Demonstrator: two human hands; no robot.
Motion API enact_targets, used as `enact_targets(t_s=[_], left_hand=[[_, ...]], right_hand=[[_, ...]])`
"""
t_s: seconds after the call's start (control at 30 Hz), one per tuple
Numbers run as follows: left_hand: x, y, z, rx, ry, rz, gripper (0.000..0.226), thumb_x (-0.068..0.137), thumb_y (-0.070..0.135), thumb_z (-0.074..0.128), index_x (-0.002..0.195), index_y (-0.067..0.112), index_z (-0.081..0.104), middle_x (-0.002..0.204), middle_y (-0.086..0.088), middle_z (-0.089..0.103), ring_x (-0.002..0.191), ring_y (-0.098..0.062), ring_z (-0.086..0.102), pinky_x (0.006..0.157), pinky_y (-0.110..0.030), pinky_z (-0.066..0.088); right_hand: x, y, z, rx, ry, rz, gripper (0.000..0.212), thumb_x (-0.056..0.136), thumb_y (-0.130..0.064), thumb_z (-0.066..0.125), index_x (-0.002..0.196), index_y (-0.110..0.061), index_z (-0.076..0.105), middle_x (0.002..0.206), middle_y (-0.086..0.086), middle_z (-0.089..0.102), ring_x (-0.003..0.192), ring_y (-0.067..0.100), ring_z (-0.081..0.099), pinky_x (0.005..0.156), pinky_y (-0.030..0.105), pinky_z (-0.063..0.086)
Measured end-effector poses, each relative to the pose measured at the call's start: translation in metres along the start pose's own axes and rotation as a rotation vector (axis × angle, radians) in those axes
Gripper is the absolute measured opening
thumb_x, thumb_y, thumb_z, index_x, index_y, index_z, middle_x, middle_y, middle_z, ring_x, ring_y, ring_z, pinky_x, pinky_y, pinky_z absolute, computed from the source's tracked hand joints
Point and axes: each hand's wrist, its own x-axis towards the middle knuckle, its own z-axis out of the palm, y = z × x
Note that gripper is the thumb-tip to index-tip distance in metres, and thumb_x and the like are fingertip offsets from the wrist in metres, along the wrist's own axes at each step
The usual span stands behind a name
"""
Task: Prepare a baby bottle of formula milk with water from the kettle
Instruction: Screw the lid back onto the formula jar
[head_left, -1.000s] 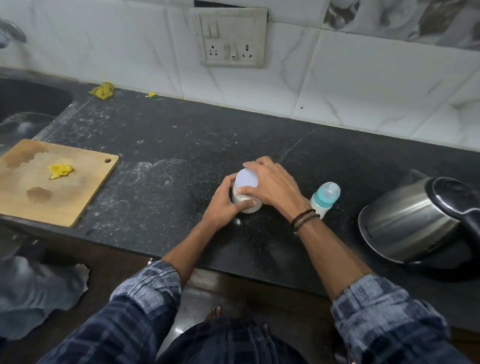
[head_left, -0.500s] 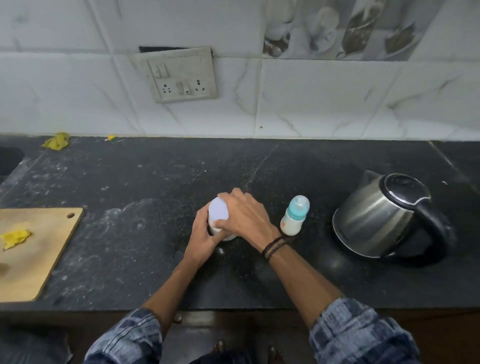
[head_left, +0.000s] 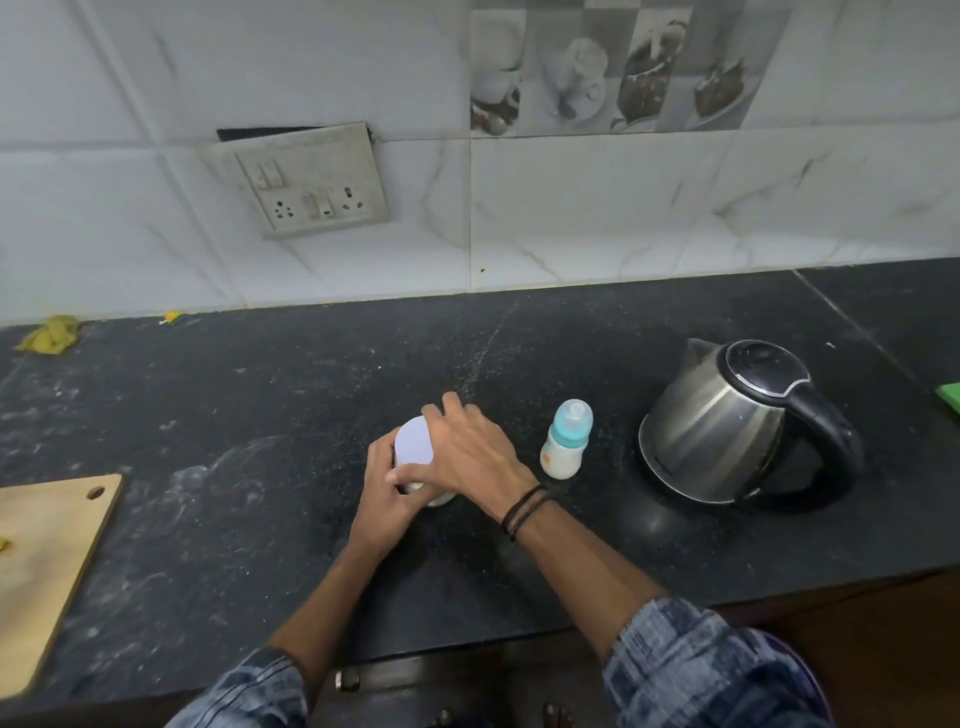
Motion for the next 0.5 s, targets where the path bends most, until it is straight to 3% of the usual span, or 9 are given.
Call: enact_targets(t_s=[0.1,0.23,0.33,0.43,0.5], left_hand=[[0.009,0.003,-0.001,0.063,-0.038,-0.026,0.084,0.056,0.063,0.082,0.130,0.050,0.044,0.131,0.022,0.038,0.133,-0.012,0.044,0.109,-0.037,0.044],[0.015,0.003,0.000,0.092,-0.054,-0.005,0.077,0.050,0.063,0.084,0.117,0.063,0.046,0.126,0.025,0.037,0.132,-0.015,0.040,0.107,-0.040,0.044],[0.016,0.000,0.000,0.100,-0.042,0.009,0.079,0.052,0.060,0.083,0.121,0.059,0.046,0.129,0.027,0.038,0.134,-0.017,0.039,0.111,-0.047,0.044],[0.016,0.001,-0.001,0.083,-0.068,-0.009,0.079,0.054,0.060,0.085,0.122,0.066,0.045,0.131,0.033,0.042,0.133,-0.018,0.044,0.109,-0.051,0.046],[0.017,0.000,-0.001,0.077,-0.073,-0.016,0.077,0.054,0.058,0.087,0.120,0.065,0.048,0.132,0.020,0.054,0.128,-0.022,0.053,0.106,-0.055,0.049]], right_hand=[[0.001,0.004,-0.010,0.006,-0.062,-0.029,0.095,0.083,-0.073,0.070,0.153,-0.016,0.040,0.145,0.011,0.042,0.124,0.037,0.053,0.088,0.047,0.049],[0.001,-0.003,-0.010,-0.021,-0.022,-0.006,0.077,0.086,-0.067,0.071,0.133,-0.007,0.057,0.128,0.012,0.053,0.109,0.035,0.065,0.076,0.039,0.045],[0.002,-0.004,-0.005,-0.065,0.040,0.054,0.089,0.081,-0.081,0.064,0.126,-0.004,0.059,0.123,0.014,0.056,0.105,0.034,0.066,0.078,0.042,0.052],[0.004,0.005,-0.002,-0.057,0.055,-0.024,0.102,0.077,-0.086,0.062,0.146,-0.012,0.049,0.138,0.012,0.051,0.120,0.034,0.054,0.087,0.048,0.051],[0.006,0.014,0.001,-0.059,0.036,-0.181,0.095,0.083,-0.077,0.066,0.155,-0.021,0.042,0.143,0.008,0.048,0.124,0.030,0.046,0.094,0.047,0.048]])
